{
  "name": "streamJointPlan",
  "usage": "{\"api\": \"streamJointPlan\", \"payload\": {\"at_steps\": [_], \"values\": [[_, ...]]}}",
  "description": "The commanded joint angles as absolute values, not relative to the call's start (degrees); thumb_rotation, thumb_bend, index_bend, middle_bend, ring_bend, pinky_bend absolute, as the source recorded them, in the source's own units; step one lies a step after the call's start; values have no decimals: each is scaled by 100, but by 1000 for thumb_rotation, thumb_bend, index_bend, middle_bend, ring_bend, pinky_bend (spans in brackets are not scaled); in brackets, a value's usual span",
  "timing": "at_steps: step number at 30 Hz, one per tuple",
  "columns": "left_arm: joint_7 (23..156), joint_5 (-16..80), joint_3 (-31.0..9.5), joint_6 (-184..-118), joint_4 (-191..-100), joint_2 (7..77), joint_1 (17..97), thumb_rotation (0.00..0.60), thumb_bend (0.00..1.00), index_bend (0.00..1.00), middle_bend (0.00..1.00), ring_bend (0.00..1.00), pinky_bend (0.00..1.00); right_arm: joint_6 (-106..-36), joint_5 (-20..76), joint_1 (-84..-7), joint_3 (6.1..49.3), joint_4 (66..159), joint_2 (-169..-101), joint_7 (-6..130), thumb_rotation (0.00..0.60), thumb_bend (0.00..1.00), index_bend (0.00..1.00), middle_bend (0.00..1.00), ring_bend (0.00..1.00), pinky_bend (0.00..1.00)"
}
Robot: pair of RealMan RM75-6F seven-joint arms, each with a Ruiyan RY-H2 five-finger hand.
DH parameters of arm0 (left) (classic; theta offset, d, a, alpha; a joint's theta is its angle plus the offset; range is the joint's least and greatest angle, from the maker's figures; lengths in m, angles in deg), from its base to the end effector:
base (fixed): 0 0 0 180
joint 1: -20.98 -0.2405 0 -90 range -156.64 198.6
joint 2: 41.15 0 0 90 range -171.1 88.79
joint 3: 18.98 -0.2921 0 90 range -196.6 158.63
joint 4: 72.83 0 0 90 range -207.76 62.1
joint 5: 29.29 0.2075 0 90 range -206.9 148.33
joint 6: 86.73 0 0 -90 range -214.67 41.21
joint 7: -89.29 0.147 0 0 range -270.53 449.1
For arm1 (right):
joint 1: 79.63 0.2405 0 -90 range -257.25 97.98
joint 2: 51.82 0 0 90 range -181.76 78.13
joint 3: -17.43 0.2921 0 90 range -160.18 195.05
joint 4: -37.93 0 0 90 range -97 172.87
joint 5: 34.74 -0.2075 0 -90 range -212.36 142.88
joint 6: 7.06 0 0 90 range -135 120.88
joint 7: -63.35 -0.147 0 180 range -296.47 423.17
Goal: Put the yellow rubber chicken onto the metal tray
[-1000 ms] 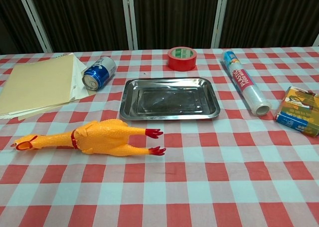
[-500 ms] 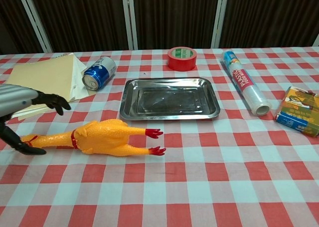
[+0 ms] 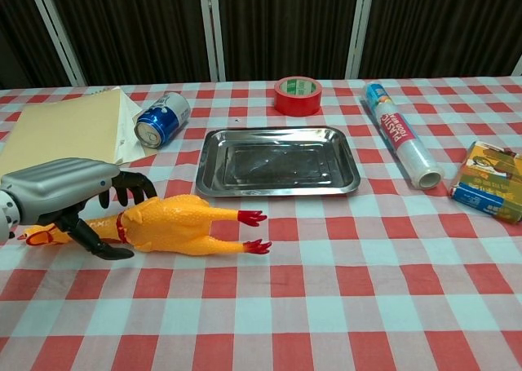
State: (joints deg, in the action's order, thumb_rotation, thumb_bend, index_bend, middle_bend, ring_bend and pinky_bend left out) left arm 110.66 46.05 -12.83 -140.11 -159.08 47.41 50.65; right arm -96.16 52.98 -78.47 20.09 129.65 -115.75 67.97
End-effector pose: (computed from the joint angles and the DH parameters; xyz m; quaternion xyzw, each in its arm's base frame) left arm -0.2308 0.2982 -0.0295 -0.7757 -0.3779 -0.3160 0.3944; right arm -0.3479 -0.1635 0.1865 0.5950 -0.3522 0.3667 0.6224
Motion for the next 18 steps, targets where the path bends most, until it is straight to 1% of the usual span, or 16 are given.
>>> {"api": "streamJointPlan", "payload": {"at_steps": [1,8,11,13,14,16,18], "values": [[11047,4544,-1293,-14027,-15840,4804,5086,600,169,271,334,330,418,-9626,5273,-7867,2011,12956,-11566,6779,600,399,0,79,51,61],[10938,4410,-1343,-14103,-15703,4836,5067,600,178,284,350,334,418,-9627,5255,-7888,2012,12951,-11571,6768,600,398,0,79,51,61],[10889,4405,-1362,-14139,-15661,4837,5063,600,209,304,374,356,425,-9609,5254,-7882,2013,12955,-11573,6776,600,398,0,79,51,61],[10840,4412,-1374,-14146,-15620,4873,5075,600,251,330,402,383,456,-9598,5251,-7879,2013,12957,-11575,6779,600,398,0,79,51,61],[10816,4423,-1380,-14143,-15607,4891,5084,600,287,350,423,404,483,-9592,5247,-7878,2015,12958,-11575,6779,600,398,0,79,51,61],[10718,4438,-1384,-14136,-15591,4936,5101,600,372,398,470,454,538,-9587,5233,-7881,2019,12963,-11574,6779,600,398,0,79,51,61],[10503,4457,-1369,-14125,-15608,4973,5110,600,486,469,540,523,611,-9590,5211,-7891,2025,12969,-11569,6773,600,398,0,79,51,61]]}}
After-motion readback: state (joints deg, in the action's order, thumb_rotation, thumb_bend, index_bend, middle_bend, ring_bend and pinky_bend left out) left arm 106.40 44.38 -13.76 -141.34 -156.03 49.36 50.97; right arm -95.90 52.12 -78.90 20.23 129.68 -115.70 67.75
